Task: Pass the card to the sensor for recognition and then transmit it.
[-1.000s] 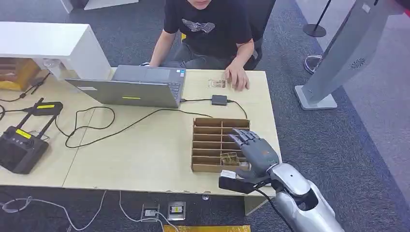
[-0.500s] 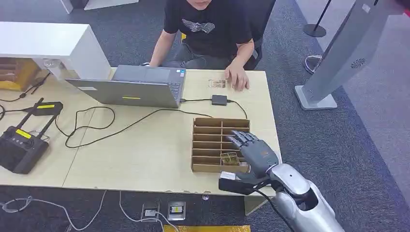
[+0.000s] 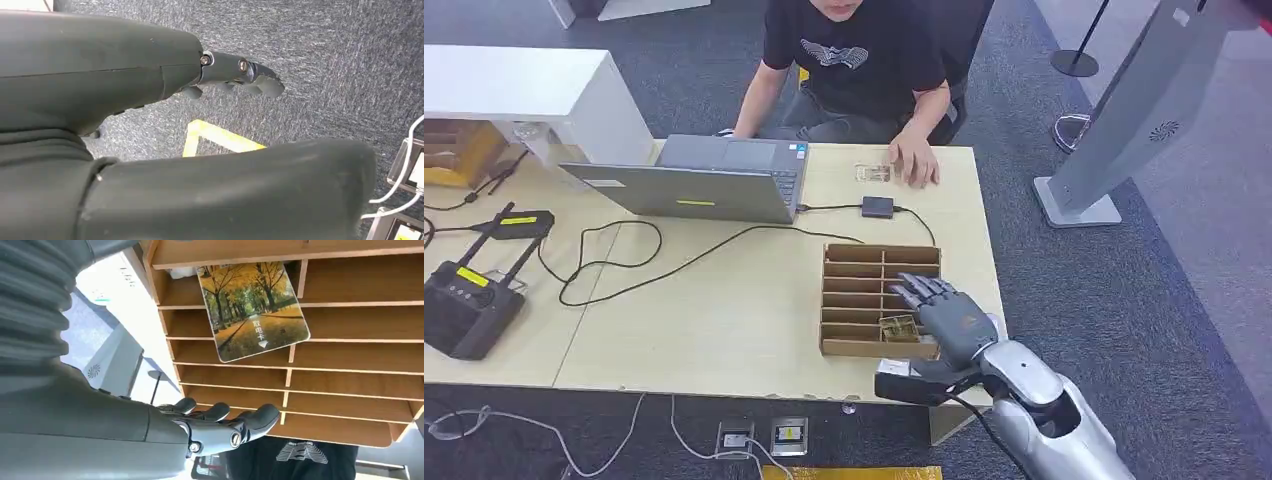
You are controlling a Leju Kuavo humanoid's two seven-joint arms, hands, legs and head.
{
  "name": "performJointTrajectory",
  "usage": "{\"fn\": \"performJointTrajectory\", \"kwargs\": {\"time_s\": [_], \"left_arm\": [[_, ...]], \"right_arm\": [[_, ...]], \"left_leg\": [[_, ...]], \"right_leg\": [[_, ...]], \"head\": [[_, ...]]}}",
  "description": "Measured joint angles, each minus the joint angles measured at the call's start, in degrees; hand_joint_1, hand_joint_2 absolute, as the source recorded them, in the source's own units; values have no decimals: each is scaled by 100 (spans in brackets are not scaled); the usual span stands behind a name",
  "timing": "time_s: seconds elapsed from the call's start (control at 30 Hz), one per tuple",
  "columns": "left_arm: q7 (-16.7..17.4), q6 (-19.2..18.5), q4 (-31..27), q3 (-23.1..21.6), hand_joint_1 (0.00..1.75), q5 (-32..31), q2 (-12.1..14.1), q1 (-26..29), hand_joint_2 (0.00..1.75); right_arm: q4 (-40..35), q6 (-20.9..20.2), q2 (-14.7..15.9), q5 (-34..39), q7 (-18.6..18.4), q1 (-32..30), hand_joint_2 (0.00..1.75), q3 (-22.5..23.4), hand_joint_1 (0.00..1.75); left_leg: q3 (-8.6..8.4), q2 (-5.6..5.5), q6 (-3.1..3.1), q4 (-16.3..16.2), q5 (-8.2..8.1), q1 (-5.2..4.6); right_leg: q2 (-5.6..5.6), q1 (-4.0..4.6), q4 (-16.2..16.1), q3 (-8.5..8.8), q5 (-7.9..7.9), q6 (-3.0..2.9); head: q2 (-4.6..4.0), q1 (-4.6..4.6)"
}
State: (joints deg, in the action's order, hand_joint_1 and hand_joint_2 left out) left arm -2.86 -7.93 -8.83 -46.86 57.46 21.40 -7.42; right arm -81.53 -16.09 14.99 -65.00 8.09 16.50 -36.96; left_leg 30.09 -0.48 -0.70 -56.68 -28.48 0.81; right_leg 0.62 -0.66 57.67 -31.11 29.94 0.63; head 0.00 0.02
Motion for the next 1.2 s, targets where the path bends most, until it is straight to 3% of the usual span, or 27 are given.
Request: {"fn": "performJointTrajectory", "kwargs": {"time_s": [0.47, 0.5, 0.53, 1.2], "left_arm": [[-17, -7, 0, -70, 0, 0, 0, -3, 0], [-20, -7, 0, -72, 0, 0, 0, -4, 0], [-17, -7, 0, -74, 0, 0, 0, -4, 0], [-18, -13, 0, -179, 0, 24, 4, -26, 0]], "right_arm": [[18, 37, 96, -118, -52, -47, 175, -61, 0], [20, 39, 105, -129, -52, -47, 175, -61, 164], [26, 44, 107, -146, -52, -47, 175, -66, 175], [35, 92, 140, -206, -55, -36, 175, -77, 175]], "left_leg": [[0, 0, 0, 0, 0, 0], [0, 0, 0, 0, 0, 0], [0, 0, 0, 0, 0, 0], [1, 0, 0, 0, 0, 0]], "right_leg": [[0, 0, 0, 0, 0, 0], [0, 0, 0, 0, 0, 0], [0, 0, 0, 0, 0, 0], [1, 0, 0, 0, 0, 0]], "head": [[-2, 0], [0, 0], [0, -2], [-2, -2]]}}
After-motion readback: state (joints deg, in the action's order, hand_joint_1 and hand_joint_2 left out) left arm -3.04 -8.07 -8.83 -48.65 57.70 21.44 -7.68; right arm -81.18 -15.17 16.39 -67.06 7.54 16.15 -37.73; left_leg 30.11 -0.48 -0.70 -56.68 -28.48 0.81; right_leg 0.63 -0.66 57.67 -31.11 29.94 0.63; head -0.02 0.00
